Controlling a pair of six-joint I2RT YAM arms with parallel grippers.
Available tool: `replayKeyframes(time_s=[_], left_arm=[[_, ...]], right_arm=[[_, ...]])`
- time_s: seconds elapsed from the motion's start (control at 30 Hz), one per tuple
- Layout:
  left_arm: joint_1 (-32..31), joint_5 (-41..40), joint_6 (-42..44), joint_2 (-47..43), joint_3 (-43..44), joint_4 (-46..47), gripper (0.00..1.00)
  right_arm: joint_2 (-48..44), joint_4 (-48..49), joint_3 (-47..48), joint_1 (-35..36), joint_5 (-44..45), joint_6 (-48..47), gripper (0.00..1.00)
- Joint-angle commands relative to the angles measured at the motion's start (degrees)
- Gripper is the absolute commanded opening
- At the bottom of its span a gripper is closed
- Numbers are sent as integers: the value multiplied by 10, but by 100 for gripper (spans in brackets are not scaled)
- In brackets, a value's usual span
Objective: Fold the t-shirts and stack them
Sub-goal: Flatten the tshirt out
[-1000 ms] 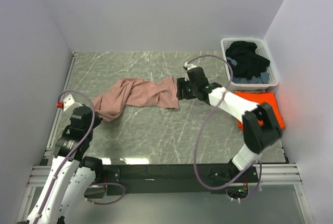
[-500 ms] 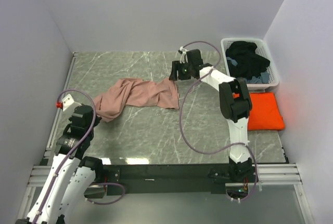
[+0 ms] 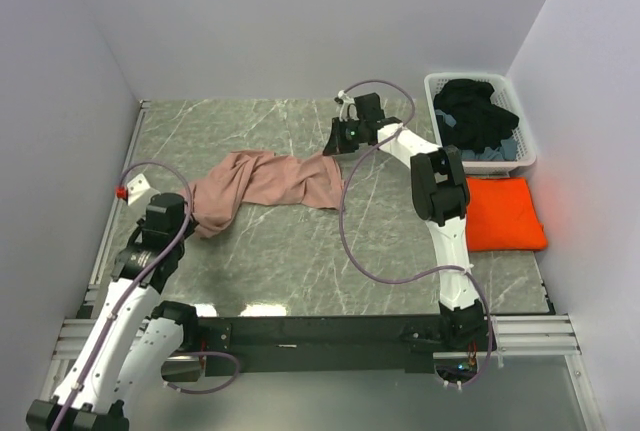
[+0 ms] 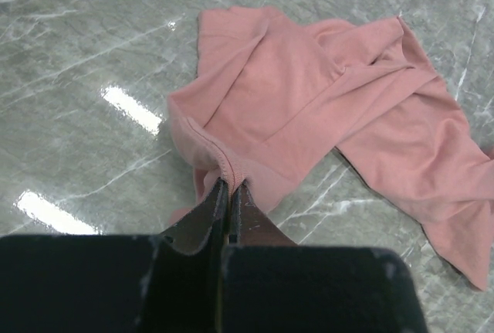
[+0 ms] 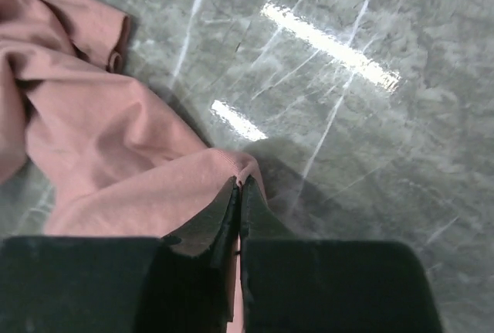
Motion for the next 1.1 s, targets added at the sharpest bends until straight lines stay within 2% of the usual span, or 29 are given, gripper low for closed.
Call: replayKeyframes(time_s=[0.0,0.13,0.17,0.2,0.27,0.3,0.37,0.4,0.47,0.5,0.57,0.67,0.7,0.73,0.77,0.8,0.87,0.9,0.93,0.97,1.0,1.03,1.07], left_arm=[[12,-5,21,34,32,61,1],[54,26,64,138,89,179,1],[66,42,71,203,114,191,1],[92,55,78,238,184,197,1],[115,79,80,310,272,202,1],[137,111,77,376,369,199,1],[155,138,81,467,474,180,1],[159,157,88,496,585,169,1],[168,174,89,565,695,137,1],[176,192,88,580,782,113,1],[182,201,89,588,820,115,1],[191,224,88,508,742,191,1],[190,228,81,483,660,217,1],[190,242,79,458,613,264,2],[190,249,75,410,568,283,2],[190,253,66,387,482,293,2],[190,270,55,320,400,303,5],[190,273,45,297,323,299,7],[190,270,34,274,284,290,12],[190,256,24,224,245,275,21],[190,245,0,197,170,260,27],[190,233,-14,169,135,247,31],[190,205,-27,114,104,211,41]], right_arm=[[-20,7,27,-10,-22,1,0],[-80,0,63,-39,24,-9,0],[-90,-2,76,-55,42,-11,0],[-107,-2,106,-62,53,-9,0],[-121,-4,143,-84,61,-6,0],[-133,-7,183,-90,69,-5,0],[-149,-4,216,-107,74,-8,0],[-170,0,234,-112,76,-8,0],[-199,29,235,-125,76,-6,0],[-234,40,220,-136,70,-6,0],[-272,64,197,-148,58,-8,0],[-350,65,125,-156,40,-30,0],[-387,61,72,-156,39,-44,0],[-408,60,40,-156,35,-47,0],[-426,62,5,-156,33,-43,4],[-466,61,-70,-157,31,-42,6],[-507,71,-154,-157,23,-8,15],[-554,85,-249,-156,21,8,19],[-583,105,-302,-156,22,29,26],[-611,146,-403,-156,27,84,41],[-664,153,-452,-156,21,114,45],[-692,180,-499,-156,14,137,48],[-715,215,-585,-149,9,175,52]])
